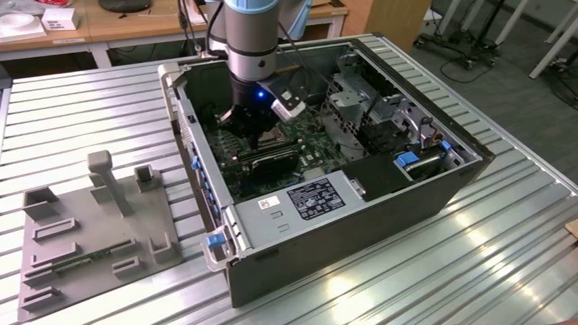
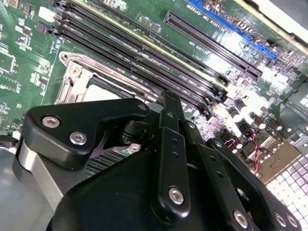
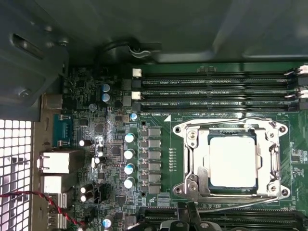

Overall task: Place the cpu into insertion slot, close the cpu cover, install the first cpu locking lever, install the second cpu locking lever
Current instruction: 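Install the second cpu locking lever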

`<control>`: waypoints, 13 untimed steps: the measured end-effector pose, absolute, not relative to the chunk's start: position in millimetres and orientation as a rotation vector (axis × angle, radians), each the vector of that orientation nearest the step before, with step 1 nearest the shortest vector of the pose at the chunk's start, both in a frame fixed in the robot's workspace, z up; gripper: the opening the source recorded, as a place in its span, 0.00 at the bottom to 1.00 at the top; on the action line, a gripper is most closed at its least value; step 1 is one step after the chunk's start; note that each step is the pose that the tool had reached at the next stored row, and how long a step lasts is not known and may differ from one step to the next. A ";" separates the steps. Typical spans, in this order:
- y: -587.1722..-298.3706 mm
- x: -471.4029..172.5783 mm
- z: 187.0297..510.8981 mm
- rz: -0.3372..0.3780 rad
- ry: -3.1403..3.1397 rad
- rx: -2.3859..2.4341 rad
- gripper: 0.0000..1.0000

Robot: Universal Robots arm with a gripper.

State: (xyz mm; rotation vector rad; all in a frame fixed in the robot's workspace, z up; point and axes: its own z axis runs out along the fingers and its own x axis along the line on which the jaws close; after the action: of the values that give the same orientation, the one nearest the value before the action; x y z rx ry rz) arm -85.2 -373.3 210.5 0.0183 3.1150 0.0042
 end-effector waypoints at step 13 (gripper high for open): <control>-370.8 -90.4 202.9 0.009 3.115 0.018 0.11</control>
State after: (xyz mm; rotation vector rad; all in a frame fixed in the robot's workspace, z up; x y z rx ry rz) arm -90.4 -370.8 202.9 0.0182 3.1150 0.0092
